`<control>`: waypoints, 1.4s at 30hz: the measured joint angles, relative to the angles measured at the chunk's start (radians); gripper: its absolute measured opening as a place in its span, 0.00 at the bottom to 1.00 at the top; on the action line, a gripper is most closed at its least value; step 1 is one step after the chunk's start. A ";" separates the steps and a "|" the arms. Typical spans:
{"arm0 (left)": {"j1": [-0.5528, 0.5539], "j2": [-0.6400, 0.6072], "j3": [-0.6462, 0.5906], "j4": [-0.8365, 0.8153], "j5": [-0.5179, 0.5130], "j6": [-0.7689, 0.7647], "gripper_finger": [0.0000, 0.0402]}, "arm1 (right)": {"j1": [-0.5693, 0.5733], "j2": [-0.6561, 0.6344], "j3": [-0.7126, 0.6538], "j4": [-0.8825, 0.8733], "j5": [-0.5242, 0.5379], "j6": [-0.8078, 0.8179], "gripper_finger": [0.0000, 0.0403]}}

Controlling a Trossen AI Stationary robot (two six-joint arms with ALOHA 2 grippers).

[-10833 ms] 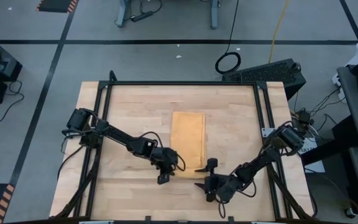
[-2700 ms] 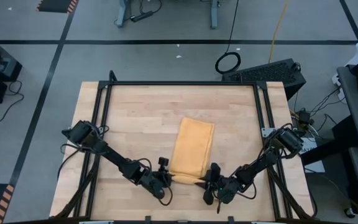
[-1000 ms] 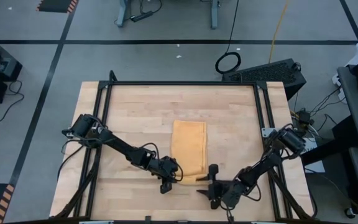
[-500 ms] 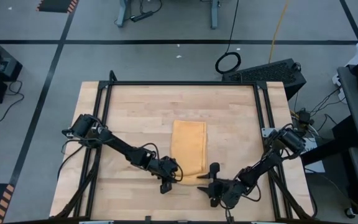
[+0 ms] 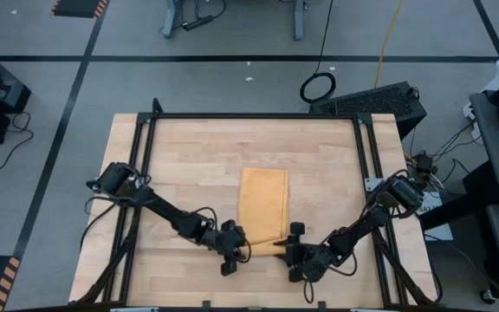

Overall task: Roll towel
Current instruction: Roll the yellow towel

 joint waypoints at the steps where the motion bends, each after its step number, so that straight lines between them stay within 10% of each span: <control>1: -0.004 -0.007 0.000 -0.006 -0.002 0.011 0.40 | 0.000 0.000 0.000 0.000 0.002 0.008 0.34; 9: -0.039 -0.185 -0.004 -0.236 -0.076 0.105 0.64 | -0.001 0.000 0.000 -0.018 0.004 0.076 0.08; 15: -0.143 -0.260 -0.003 -0.244 -0.407 0.317 0.66 | -0.001 0.000 0.000 -0.026 0.021 0.222 0.12; 25: -0.220 -0.088 -0.001 -0.103 -0.567 0.626 0.63 | -0.008 0.002 -0.002 0.000 0.022 0.361 0.10; 42: -0.136 -0.016 -0.001 -0.061 -0.537 0.701 0.55 | -0.028 0.003 -0.002 0.039 -0.060 0.384 0.10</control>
